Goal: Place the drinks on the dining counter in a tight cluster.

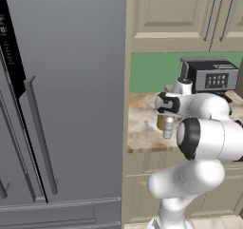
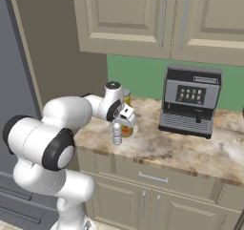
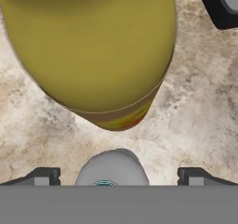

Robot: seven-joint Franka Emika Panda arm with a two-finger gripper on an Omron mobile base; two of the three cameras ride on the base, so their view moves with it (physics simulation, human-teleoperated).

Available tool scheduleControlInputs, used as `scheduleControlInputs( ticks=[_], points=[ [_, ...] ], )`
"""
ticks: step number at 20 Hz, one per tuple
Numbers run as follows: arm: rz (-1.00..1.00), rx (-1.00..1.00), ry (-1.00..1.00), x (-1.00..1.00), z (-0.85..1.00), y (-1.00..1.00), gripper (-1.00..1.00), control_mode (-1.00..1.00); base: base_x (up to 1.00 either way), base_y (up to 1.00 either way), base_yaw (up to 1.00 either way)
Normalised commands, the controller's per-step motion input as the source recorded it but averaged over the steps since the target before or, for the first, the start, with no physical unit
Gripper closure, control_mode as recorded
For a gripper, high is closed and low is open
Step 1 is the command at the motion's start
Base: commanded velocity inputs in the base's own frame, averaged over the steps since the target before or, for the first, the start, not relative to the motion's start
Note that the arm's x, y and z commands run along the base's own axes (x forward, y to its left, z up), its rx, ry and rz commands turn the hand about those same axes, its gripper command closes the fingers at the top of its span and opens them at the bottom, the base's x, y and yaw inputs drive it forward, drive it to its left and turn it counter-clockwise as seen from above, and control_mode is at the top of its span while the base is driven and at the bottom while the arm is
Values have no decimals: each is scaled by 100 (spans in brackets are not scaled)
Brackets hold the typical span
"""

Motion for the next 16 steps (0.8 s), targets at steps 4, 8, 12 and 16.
scheduleControlInputs(
  ticks=[4, 8, 12, 16],
  points=[
    [0, 0, 0, -7, 0, 0, -100, -100, 0, 0, 0],
    [0, 0, 0, -1, -1, 0, -100, -100, 0, 0, 0],
    [0, 0, 0, 0, -6, 1, -100, -100, 0, 0, 0],
    [0, 0, 0, 0, -18, 4, -100, -100, 0, 0, 0]
  ],
)
